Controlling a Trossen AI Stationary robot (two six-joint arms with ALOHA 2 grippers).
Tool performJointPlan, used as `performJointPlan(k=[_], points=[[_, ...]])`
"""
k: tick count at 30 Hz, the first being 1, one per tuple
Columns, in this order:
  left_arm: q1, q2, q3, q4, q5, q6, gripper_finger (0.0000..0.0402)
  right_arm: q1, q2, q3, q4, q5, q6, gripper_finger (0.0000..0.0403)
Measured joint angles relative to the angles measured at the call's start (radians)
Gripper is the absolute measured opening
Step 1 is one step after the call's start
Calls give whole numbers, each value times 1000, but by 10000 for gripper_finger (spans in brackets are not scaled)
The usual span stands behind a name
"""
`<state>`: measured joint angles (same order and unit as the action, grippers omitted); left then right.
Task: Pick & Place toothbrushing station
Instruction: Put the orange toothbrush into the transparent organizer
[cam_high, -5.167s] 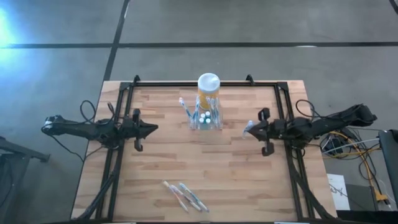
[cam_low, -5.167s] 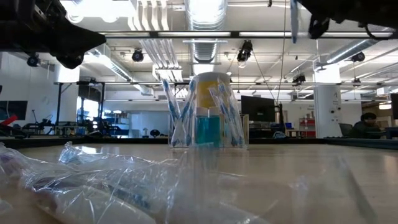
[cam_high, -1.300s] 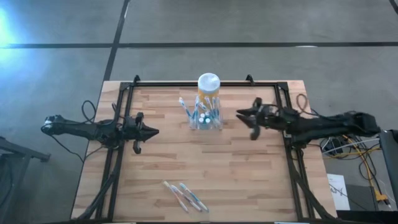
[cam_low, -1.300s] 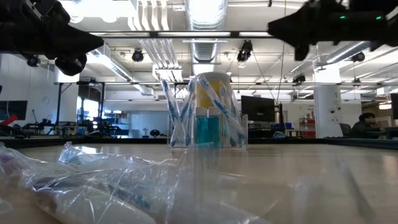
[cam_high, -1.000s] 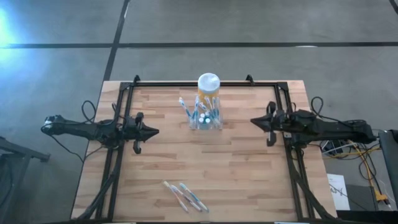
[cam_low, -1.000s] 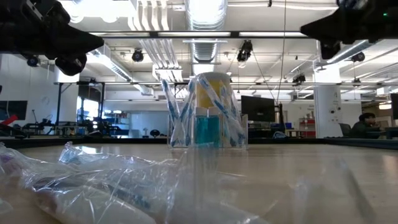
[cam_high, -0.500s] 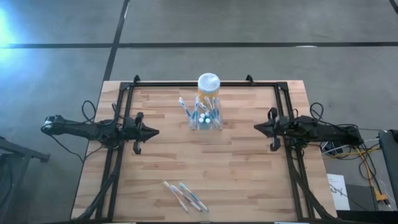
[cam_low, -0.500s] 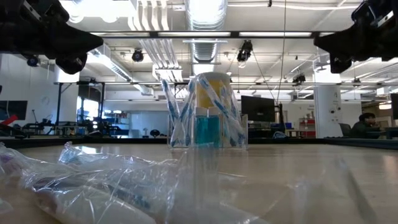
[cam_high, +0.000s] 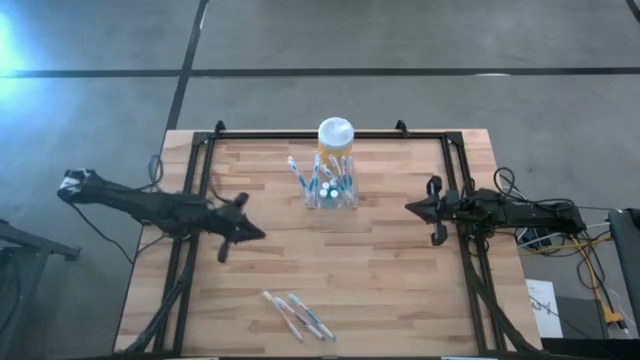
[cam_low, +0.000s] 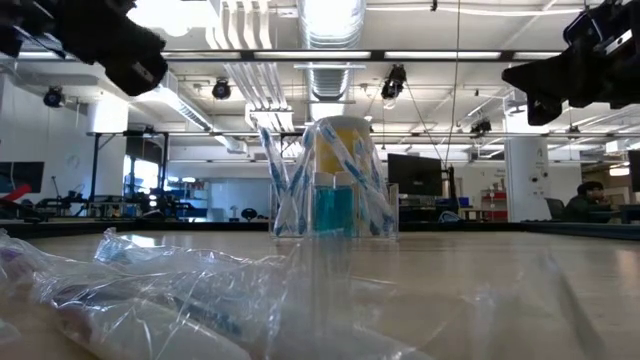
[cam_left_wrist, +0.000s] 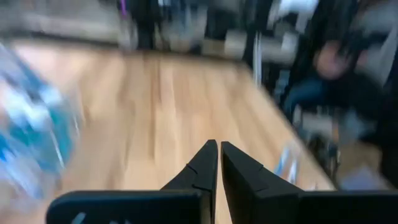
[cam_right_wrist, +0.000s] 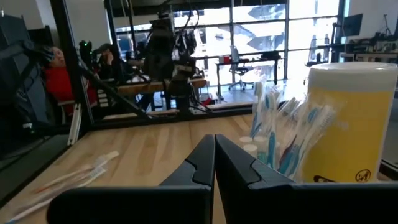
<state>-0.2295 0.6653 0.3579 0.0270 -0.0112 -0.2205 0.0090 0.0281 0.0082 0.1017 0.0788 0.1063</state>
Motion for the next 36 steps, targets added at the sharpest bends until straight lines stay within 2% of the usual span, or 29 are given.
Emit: performJointPlan(k=[5, 8, 12, 15, 22, 26, 29, 36], points=[[-74, 189, 121, -157, 1, -127, 39, 0, 0, 0, -1, 0, 24, 8], [-145, 276, 185, -123, 1, -174, 54, 0, 0, 0, -7, 0, 43, 8], [-253, 386, 228, -157, -14, -184, 76, 0, 0, 0, -72, 1, 82, 8], [-334, 452, 269, -146, -78, -200, 94, 0, 9, 0, -82, -1, 120, 8], [-483, 619, 353, -257, -187, -209, 119, 0, 27, 1, -81, -1, 176, 8], [-521, 720, 407, -315, -237, -187, 125, 0, 27, 1, -82, 0, 176, 8], [-526, 787, 455, -316, -240, -154, 131, 0, 27, 1, -76, 0, 176, 8], [-525, 898, 534, -446, -222, -113, 159, 0, 27, 1, -68, 2, 183, 9]])
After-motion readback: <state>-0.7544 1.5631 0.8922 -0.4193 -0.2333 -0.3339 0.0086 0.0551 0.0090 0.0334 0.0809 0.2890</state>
